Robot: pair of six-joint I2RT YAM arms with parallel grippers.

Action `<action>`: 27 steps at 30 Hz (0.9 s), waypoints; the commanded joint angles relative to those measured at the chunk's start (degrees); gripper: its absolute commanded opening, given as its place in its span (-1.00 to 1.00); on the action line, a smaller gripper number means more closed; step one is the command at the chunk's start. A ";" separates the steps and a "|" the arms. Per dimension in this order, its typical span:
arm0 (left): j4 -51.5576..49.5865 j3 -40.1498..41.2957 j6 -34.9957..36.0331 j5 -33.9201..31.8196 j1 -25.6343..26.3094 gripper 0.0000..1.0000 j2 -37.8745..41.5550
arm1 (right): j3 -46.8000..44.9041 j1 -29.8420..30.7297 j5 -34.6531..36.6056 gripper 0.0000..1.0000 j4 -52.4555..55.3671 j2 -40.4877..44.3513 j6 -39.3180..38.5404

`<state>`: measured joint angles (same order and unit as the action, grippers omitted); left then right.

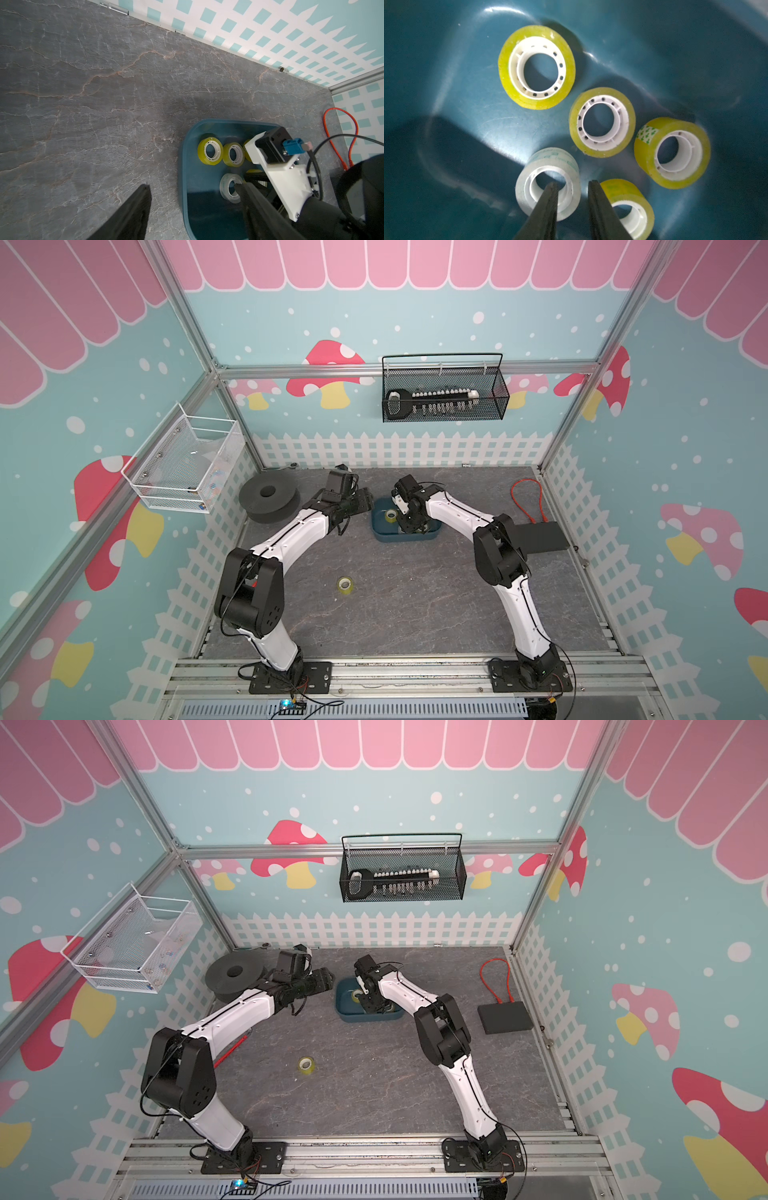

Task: Put the transparent tape into the storage box
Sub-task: Place the tape in the storage box, then pick up the tape from the center of the board.

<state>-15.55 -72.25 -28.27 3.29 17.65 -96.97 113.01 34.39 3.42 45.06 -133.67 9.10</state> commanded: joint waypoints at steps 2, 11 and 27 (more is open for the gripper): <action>0.72 0.26 0.92 0.72 -0.36 0.44 0.90 | 2.25 0.03 0.54 -0.38 1.56 -1.00 0.39; 0.83 1.70 1.54 1.14 -0.67 0.44 2.69 | 9.98 0.05 1.93 -0.38 4.85 -1.06 0.49; -9.65 15.73 -4.90 7.10 -2.37 0.42 13.63 | 10.18 -0.41 -1.83 -0.38 5.26 7.69 3.61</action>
<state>-20.58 -58.94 -30.68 8.73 15.40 -85.36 123.50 34.13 3.57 49.84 -130.39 11.22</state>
